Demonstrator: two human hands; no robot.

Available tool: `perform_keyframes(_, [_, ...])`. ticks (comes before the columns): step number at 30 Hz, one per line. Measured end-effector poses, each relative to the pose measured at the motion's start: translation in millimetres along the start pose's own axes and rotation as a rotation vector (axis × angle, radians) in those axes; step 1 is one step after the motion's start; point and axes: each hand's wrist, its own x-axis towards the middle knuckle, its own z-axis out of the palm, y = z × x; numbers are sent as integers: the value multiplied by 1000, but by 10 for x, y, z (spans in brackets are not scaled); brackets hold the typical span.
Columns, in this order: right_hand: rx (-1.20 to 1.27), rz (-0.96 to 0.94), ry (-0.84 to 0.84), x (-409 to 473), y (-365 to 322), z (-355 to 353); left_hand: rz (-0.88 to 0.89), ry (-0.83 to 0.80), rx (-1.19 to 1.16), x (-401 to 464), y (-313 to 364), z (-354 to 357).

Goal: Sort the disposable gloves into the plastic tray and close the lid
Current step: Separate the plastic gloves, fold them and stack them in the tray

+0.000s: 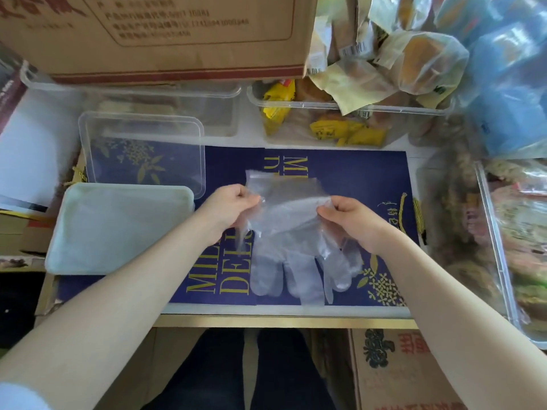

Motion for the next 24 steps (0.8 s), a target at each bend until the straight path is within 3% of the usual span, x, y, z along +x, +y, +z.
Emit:
perform_keyframes(3, [-140, 54, 82, 82, 107, -73, 125, 221, 281, 70, -3, 38])
perform_keyframes(6, [-419, 49, 309, 70, 201, -62, 172, 352, 512, 107, -67, 52])
perform_keyframes(9, [-692, -136, 533, -100, 286, 89, 159, 404, 619, 139, -108, 71])
perform_keyframes(11, [-782, -290, 562, -229, 341, 249, 187, 462, 745, 119, -136, 95])
perform_keyframes(13, [-881, -360, 550, -299, 413, 393, 345, 529, 940, 110, -188, 119])
perform_keyframes(15, [-992, -337, 585, -320, 482, 484, 615, 483, 1092, 102, -238, 162])
perform_keyframes(17, [-1078, -293, 603, -329, 511, 542, 791, 321, 1175, 132, -298, 212])
perform_keyframes(21, [-1171, -247, 629, -350, 501, 650, 609, 52, 1218, 78, -274, 267])
perform_keyframes(24, [-1219, -235, 670, -369, 473, 747, 527, -7, 1307, 75, -288, 256])
